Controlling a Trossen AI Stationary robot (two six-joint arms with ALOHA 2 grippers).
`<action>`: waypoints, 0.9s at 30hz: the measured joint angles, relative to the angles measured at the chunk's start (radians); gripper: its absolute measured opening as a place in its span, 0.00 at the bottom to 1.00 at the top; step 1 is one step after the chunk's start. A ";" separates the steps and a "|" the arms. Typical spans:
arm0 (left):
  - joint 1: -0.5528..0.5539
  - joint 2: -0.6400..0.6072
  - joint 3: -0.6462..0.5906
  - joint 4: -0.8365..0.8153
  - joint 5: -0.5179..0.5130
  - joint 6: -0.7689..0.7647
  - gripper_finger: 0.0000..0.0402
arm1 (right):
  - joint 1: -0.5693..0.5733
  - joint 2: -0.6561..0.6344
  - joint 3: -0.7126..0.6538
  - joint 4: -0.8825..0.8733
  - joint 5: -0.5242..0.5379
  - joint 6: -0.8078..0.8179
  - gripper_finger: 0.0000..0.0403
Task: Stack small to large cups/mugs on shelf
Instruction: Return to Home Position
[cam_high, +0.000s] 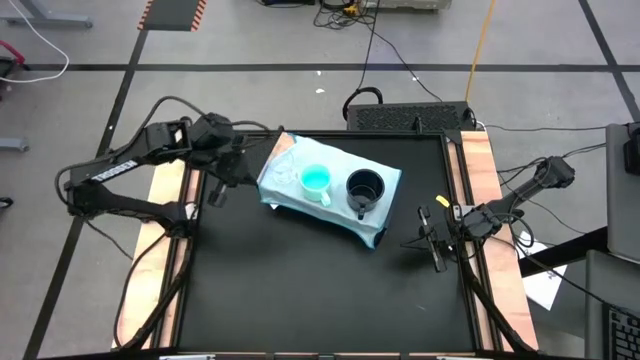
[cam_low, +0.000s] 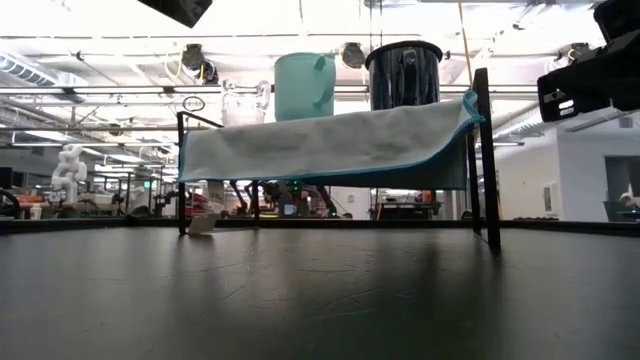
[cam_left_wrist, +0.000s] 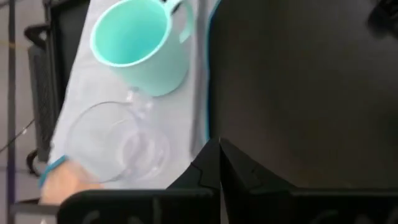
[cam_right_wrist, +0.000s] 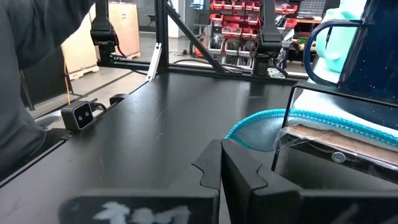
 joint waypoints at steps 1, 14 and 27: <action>0.002 -0.025 -0.034 0.025 0.019 0.000 0.00 | 0.000 0.000 0.000 0.000 0.000 0.003 0.00; -0.043 -0.309 -0.427 0.418 0.227 -0.235 0.00 | 0.000 0.000 0.000 0.000 0.000 -0.004 0.00; -0.135 -0.510 -0.772 0.926 0.162 -0.450 0.00 | 0.000 0.000 0.000 0.001 0.000 0.000 0.00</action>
